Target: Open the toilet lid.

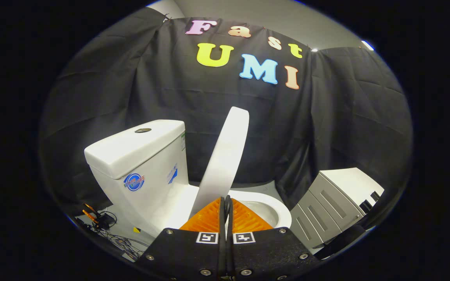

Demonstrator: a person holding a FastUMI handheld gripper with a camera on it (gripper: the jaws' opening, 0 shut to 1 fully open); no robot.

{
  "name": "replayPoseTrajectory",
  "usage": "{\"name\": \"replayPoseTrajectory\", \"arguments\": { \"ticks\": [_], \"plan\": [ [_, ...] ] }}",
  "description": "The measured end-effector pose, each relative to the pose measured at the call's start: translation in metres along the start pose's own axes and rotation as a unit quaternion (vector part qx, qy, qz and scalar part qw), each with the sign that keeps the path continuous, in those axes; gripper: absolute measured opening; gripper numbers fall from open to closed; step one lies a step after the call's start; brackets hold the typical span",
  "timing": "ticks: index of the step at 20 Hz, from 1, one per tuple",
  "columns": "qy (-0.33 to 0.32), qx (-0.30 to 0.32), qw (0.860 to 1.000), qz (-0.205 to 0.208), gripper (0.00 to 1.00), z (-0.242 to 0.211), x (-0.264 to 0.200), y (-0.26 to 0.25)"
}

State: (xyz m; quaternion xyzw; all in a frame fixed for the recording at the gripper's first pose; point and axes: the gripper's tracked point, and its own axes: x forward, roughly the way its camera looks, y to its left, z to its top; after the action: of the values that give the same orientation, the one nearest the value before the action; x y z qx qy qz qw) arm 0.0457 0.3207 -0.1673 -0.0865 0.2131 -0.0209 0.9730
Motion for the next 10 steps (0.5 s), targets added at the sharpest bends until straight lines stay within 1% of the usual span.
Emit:
{"name": "replayPoseTrajectory", "arguments": {
  "ticks": [10],
  "plan": [
    [-0.025,0.002,0.999,0.046,0.00,0.015,-0.001,0.053]
  ]
}}
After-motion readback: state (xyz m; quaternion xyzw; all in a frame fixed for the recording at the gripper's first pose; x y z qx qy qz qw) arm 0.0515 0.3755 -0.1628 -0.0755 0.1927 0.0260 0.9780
